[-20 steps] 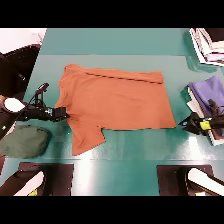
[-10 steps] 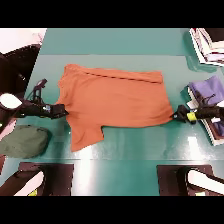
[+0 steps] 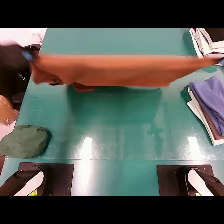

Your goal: Fold the shirts.

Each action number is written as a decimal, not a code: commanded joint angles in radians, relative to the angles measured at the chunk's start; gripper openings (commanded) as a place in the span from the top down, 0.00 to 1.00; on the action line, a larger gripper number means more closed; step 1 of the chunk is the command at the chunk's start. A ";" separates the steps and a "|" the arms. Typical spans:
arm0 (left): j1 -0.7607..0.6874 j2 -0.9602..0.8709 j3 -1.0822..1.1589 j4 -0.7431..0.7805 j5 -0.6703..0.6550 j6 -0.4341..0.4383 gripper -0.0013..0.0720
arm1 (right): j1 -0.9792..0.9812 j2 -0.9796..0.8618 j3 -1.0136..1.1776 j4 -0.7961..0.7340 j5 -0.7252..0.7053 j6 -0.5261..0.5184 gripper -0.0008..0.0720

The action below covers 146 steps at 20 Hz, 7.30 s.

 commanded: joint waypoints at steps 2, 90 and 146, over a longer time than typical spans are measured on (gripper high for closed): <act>0.001 0.000 0.478 0.011 -0.017 -0.045 0.95 | -0.124 0.148 0.248 -0.002 0.018 0.002 0.96; -0.046 0.184 -1.143 0.014 0.202 -0.102 0.95 | -0.121 -0.103 -0.639 -0.317 0.259 0.060 0.36; -0.046 -0.361 -0.506 -0.017 0.260 0.079 0.26 | 0.088 -0.612 -0.110 -0.176 0.185 -0.007 0.45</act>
